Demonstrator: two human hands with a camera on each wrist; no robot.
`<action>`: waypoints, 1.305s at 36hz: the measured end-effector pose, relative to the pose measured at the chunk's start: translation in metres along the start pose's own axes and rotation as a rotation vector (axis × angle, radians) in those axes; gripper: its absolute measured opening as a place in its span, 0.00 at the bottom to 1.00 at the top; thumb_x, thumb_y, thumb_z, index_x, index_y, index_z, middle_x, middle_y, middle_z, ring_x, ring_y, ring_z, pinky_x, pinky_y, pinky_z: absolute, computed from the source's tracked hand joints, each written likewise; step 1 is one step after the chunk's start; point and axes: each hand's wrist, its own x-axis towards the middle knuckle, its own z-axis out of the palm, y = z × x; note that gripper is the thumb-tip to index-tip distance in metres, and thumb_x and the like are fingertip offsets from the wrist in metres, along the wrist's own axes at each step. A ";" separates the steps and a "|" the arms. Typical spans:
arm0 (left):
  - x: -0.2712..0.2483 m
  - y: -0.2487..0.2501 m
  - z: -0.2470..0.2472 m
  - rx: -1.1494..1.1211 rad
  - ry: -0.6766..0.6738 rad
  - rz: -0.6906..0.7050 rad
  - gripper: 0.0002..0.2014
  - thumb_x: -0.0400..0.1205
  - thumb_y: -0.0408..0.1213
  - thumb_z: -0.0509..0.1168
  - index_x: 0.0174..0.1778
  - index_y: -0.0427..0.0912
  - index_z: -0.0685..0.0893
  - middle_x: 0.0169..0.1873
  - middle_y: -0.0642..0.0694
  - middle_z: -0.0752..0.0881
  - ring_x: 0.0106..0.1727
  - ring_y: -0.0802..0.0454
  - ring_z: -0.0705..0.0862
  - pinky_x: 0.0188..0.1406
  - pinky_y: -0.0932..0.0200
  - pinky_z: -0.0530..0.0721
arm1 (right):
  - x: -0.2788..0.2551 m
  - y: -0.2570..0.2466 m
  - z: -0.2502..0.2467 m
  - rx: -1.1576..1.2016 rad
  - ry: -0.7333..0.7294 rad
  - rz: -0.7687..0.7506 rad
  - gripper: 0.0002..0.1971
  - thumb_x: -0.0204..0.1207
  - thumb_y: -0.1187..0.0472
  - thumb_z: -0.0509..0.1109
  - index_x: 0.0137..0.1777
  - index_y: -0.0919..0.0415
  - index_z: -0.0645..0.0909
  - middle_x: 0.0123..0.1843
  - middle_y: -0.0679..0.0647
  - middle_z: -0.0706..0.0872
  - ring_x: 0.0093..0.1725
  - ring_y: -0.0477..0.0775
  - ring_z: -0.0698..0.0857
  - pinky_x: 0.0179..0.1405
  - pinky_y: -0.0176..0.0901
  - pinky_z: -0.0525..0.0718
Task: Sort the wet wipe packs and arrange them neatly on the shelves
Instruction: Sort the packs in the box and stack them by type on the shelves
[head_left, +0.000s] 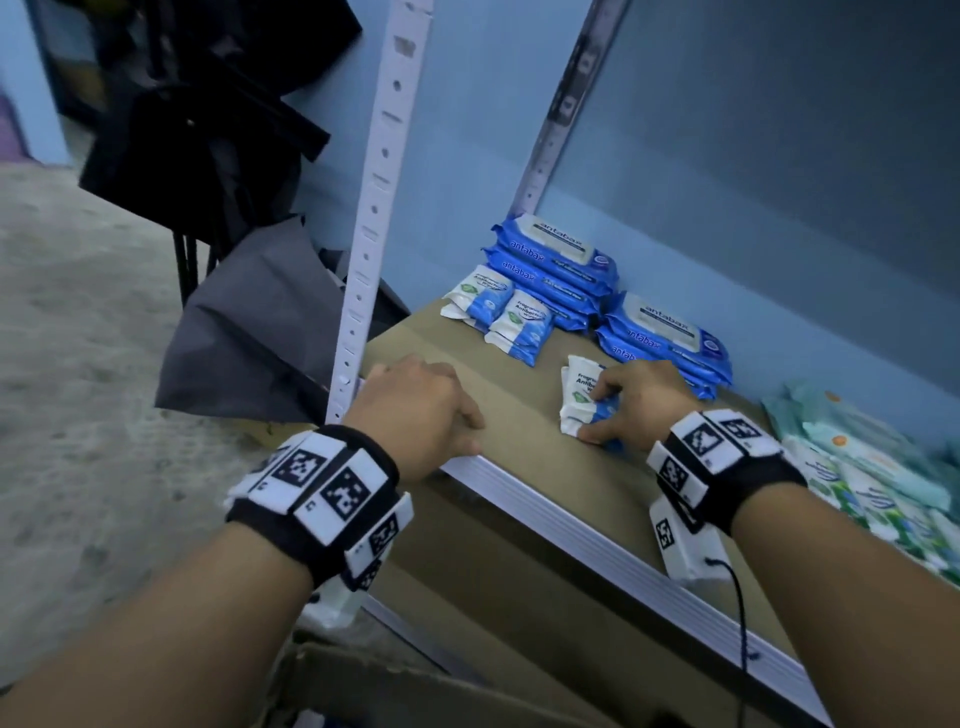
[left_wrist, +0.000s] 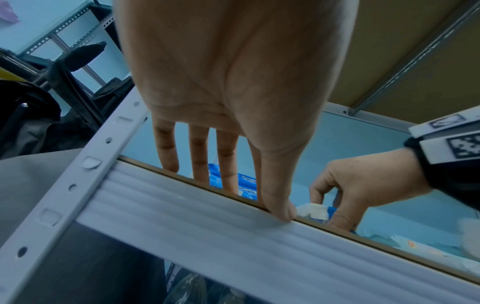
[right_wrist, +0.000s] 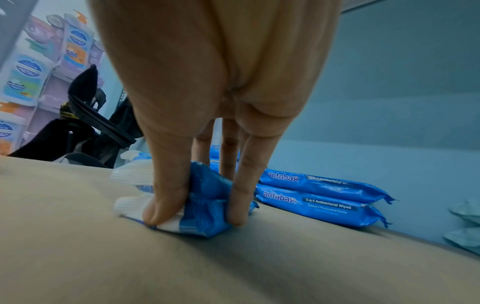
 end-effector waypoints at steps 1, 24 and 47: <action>0.000 0.001 -0.001 -0.008 -0.005 -0.006 0.15 0.79 0.60 0.67 0.60 0.66 0.86 0.62 0.60 0.79 0.66 0.52 0.72 0.69 0.47 0.69 | 0.006 -0.002 -0.001 -0.013 -0.002 0.000 0.23 0.60 0.48 0.87 0.52 0.52 0.86 0.51 0.49 0.83 0.49 0.49 0.78 0.46 0.39 0.75; 0.010 -0.003 -0.006 -0.073 -0.051 -0.035 0.16 0.74 0.59 0.74 0.57 0.65 0.88 0.59 0.61 0.79 0.65 0.53 0.69 0.67 0.48 0.67 | 0.087 -0.027 0.003 -0.094 0.065 0.028 0.22 0.55 0.45 0.88 0.44 0.54 0.86 0.47 0.53 0.89 0.46 0.52 0.83 0.45 0.40 0.81; -0.001 0.004 0.001 0.010 0.002 0.014 0.14 0.81 0.56 0.67 0.62 0.61 0.84 0.63 0.55 0.79 0.66 0.49 0.72 0.66 0.46 0.68 | 0.016 -0.019 0.016 0.018 -0.009 0.060 0.51 0.69 0.37 0.75 0.87 0.52 0.52 0.84 0.55 0.67 0.81 0.63 0.66 0.77 0.56 0.70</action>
